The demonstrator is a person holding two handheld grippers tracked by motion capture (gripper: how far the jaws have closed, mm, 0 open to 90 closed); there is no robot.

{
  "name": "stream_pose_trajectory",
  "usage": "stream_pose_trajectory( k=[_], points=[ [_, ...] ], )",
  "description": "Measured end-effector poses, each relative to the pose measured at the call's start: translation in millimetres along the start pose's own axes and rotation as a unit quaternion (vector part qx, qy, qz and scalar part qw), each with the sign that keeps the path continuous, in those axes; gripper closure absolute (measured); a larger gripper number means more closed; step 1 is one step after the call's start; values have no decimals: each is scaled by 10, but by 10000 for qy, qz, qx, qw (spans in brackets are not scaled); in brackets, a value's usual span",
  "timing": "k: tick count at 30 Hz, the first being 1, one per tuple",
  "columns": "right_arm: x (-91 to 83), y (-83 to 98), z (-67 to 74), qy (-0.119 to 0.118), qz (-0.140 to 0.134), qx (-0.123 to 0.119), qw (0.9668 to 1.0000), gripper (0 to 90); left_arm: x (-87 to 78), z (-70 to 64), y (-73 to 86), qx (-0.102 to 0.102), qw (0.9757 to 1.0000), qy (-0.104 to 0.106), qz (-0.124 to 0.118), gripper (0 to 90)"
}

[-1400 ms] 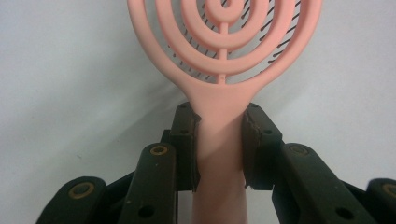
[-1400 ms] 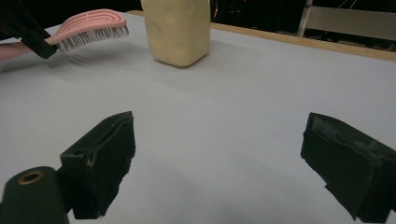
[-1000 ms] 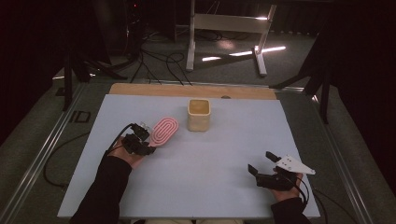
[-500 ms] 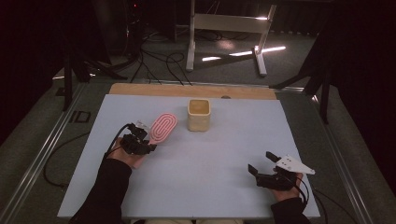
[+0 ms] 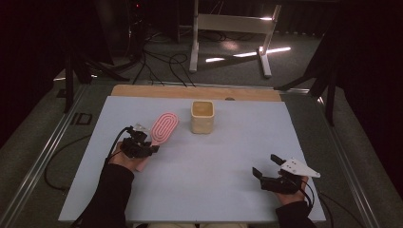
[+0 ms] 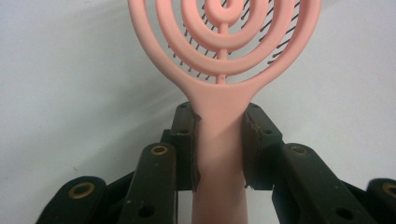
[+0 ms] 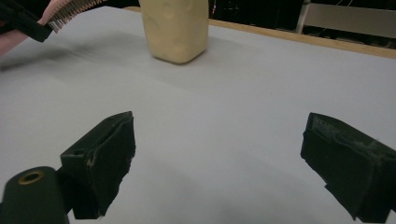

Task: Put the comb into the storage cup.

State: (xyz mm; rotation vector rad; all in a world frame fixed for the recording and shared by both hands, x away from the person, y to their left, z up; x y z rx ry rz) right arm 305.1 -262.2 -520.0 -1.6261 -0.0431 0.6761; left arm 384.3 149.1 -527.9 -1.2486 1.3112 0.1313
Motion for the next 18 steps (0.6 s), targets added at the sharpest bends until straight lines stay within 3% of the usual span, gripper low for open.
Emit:
stream_pose_trajectory(
  k=[18],
  points=[
    [5,4,5,0,5,-25,10000,98,-5,-36,-19,23,9994,-89,-323,701]
  ],
)
Point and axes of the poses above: each handheld gripper's, and its own axes: x roughly forward along the jaws, y roughly out of its underside, z roughly to its left, the point moved 7 cm from there along x, roughly forward along the jaws, and after that the axes turned 8 degrees about y, right-handed, at the moved point
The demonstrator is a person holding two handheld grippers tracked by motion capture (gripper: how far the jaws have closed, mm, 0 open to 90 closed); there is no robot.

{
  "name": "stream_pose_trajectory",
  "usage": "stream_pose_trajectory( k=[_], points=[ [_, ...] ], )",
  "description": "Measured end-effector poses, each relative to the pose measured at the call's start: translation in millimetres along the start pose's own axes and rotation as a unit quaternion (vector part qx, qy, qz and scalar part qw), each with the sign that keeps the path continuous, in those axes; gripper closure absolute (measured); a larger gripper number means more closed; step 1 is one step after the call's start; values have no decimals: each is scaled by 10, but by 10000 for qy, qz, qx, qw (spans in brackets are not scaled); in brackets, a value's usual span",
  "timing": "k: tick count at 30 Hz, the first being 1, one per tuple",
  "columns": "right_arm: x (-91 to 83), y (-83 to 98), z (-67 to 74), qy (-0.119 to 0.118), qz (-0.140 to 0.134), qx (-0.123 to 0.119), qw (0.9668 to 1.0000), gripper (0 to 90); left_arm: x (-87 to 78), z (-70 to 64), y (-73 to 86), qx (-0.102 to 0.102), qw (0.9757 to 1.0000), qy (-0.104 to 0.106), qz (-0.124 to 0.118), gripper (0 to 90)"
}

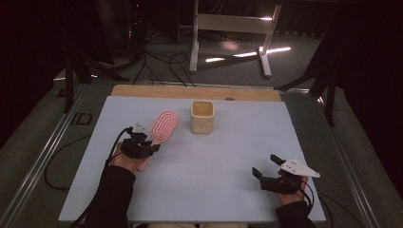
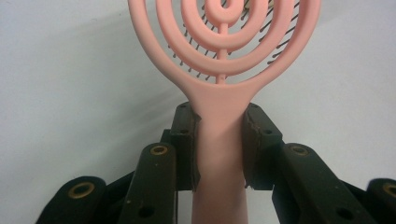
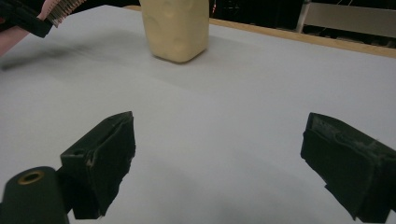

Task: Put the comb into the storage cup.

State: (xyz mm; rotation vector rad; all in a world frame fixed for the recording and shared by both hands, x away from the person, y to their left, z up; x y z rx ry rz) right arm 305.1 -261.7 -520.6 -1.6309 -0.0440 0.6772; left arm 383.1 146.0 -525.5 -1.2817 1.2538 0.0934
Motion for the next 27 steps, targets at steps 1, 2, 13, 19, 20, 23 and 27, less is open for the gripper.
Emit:
stream_pose_trajectory(
  k=[1,2,13,19,20,23,27],
  points=[
    [-1,0,1,0,2,1,10000,98,-2,-1,0,5,10000,-14,-20,701],
    [0,0,1,1,-1,2,10000,98,-4,-5,0,-9,10000,-22,-50,701],
    [20,9,35,-34,41,-21,10000,98,-66,-18,51,79,9991,-14,-410,701],
    [30,5,58,-66,50,-47,10000,98,-121,-4,54,212,9978,-86,-622,701],
    [31,3,58,-72,51,-50,9999,98,-129,-7,48,236,9974,-96,-678,700],
    [34,0,58,-70,59,-62,9999,98,-154,-25,29,318,9957,-88,-860,701],
    [40,-7,56,-58,67,-52,9999,98,-175,-62,2,398,9938,-103,-1034,701]
  ],
)
Point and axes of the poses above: each handheld gripper's, and its own axes: x roughly forward along the jaws, y roughly out of its underside, z roughly to its left, the point moved 7 cm from there along x, roughly forward along the jaws, and after that the axes turned 8 degrees about y, right-handed, at the moved point
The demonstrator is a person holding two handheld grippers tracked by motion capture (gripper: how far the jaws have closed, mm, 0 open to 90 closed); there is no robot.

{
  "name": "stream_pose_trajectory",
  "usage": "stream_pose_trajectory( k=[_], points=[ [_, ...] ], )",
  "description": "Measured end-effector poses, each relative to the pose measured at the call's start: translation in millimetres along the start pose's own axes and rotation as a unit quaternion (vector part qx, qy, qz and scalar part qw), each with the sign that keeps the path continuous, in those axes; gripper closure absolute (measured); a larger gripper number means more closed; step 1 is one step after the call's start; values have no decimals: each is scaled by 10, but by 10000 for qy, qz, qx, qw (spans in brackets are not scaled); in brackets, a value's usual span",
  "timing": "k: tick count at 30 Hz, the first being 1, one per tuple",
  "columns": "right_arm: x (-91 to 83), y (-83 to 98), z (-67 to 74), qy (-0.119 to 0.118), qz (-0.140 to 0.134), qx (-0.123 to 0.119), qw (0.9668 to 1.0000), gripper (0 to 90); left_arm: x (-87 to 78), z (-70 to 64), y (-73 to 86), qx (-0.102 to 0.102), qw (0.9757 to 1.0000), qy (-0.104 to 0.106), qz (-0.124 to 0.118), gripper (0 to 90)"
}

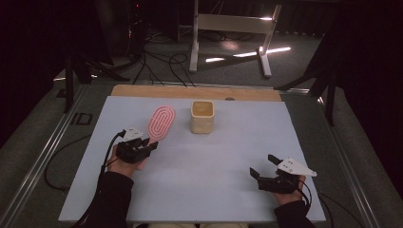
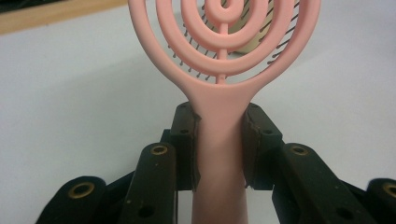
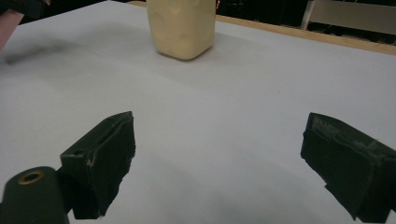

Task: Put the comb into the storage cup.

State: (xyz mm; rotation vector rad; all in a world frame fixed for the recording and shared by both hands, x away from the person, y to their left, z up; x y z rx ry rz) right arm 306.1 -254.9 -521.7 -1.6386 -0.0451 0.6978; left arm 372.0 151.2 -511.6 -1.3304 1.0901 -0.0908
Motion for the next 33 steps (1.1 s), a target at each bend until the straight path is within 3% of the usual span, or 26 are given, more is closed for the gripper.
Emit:
stream_pose_trajectory(
  k=[14,19,33],
  points=[
    [30,-4,49,-16,80,-22,10000,98,-20,-104,-101,233,9993,-31,-279,700],
    [21,-50,66,-162,26,240,9996,98,6,-160,-122,301,9992,14,-245,700],
    [44,-70,122,-199,68,244,9995,96,104,-379,-193,542,9982,176,-202,700]
  ],
)
Point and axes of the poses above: each handheld gripper's, and its own axes: x roughly forward along the jaws, y roughly out of its underside, z roughly to its left, the point moved 7 cm from there along x, roughly forward along the jaws, and after that the axes turned 8 degrees about y, right-handed, at the moved point
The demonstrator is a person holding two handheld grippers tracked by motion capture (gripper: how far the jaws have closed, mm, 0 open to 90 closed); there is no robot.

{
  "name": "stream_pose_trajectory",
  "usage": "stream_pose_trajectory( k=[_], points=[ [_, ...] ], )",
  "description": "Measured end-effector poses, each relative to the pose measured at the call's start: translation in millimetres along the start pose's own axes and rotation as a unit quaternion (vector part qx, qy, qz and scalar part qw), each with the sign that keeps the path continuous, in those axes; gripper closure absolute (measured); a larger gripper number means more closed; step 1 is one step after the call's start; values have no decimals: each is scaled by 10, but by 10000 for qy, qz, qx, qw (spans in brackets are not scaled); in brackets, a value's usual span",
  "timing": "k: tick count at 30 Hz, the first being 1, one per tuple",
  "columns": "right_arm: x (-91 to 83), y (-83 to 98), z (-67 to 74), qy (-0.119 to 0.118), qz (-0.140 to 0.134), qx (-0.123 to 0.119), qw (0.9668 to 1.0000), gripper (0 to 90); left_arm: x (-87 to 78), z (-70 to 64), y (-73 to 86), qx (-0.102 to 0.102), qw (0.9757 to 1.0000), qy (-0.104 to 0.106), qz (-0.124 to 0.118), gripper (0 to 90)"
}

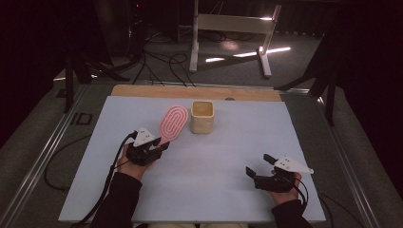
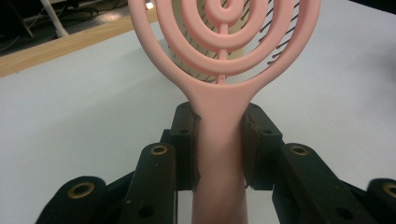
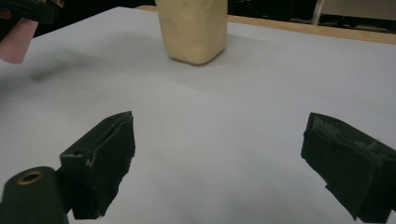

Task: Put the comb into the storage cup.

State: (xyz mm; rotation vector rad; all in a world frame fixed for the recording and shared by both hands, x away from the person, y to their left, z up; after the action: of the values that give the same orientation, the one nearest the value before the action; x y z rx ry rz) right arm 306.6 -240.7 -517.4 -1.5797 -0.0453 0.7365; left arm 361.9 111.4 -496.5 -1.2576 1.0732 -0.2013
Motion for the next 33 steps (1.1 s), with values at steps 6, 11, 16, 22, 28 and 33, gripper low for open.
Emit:
stream_pose_trajectory(
  k=[6,11,16,22,28,33],
  points=[
    [17,-32,35,-107,59,16,9999,95,35,-85,-42,93,9999,37,3,700],
    [20,-147,53,-164,-47,26,9999,95,65,-137,-65,171,9998,79,23,699],
    [65,-221,110,-207,-49,-111,9997,96,90,-183,-70,130,9998,145,-6,699],
    [124,-320,219,-276,-52,-227,9993,97,105,-235,-74,171,9997,171,-3,699],
    [190,-382,287,-311,-22,-260,9992,97,124,-272,-68,200,9996,207,5,699],
    [232,-410,362,-370,34,-334,9988,102,159,-295,-50,221,9995,227,41,698]
  ],
)
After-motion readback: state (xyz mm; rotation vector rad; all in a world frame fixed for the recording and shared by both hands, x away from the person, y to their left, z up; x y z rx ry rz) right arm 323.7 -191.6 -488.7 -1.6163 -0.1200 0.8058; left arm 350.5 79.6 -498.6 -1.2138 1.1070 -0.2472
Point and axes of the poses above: each handheld gripper's, and its own axes: x roughly forward along the jaws, y roughly out of its underside, z roughly to its left, the point moved 7 cm from there along x, roughly forward along the jaws, and after that the axes turned 8 degrees about y, right-handed, at the moved point
